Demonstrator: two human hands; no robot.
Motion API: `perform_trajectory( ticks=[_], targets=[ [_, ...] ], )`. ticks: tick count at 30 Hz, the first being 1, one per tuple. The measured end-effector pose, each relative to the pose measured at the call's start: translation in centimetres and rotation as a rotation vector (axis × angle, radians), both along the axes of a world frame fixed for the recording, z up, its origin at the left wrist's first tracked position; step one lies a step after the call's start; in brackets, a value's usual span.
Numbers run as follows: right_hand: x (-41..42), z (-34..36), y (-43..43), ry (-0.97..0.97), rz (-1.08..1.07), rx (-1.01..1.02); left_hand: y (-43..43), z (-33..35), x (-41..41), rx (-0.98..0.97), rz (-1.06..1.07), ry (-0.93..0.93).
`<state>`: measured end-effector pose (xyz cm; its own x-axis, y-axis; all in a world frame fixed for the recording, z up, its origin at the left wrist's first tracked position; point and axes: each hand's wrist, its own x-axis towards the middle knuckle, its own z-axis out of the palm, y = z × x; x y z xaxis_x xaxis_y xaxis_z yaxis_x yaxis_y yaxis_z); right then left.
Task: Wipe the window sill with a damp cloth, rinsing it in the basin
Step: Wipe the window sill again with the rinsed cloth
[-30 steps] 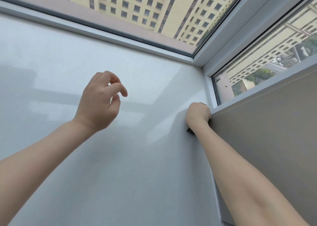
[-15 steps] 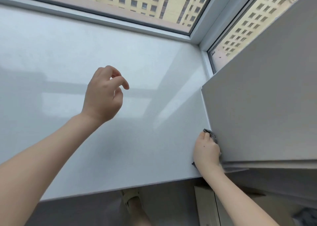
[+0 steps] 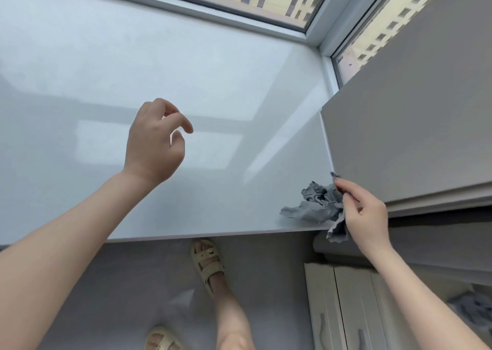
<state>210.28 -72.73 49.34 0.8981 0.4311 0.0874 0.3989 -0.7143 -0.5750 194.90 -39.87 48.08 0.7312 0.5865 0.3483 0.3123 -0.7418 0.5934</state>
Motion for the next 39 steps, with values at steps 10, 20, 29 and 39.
perform_trajectory(
  ticks=[10,20,29,39],
  targets=[
    [-0.1,-9.0,3.7,-0.026,0.021,-0.54,0.9,-2.0,-3.4,0.0,0.057,0.013],
    [-15.6,-8.9,22.3,-0.089,0.732,-0.444,3.7,-0.7,-9.1,0.031,0.152,0.001],
    [-0.6,-9.3,14.6,0.007,-0.285,-0.471,8.6,-1.5,-16.1,0.009,0.336,0.014],
    [-25.2,-10.0,39.6,-0.24,0.96,-0.352,15.4,-2.2,-21.5,-0.053,0.624,0.011]
  ],
)
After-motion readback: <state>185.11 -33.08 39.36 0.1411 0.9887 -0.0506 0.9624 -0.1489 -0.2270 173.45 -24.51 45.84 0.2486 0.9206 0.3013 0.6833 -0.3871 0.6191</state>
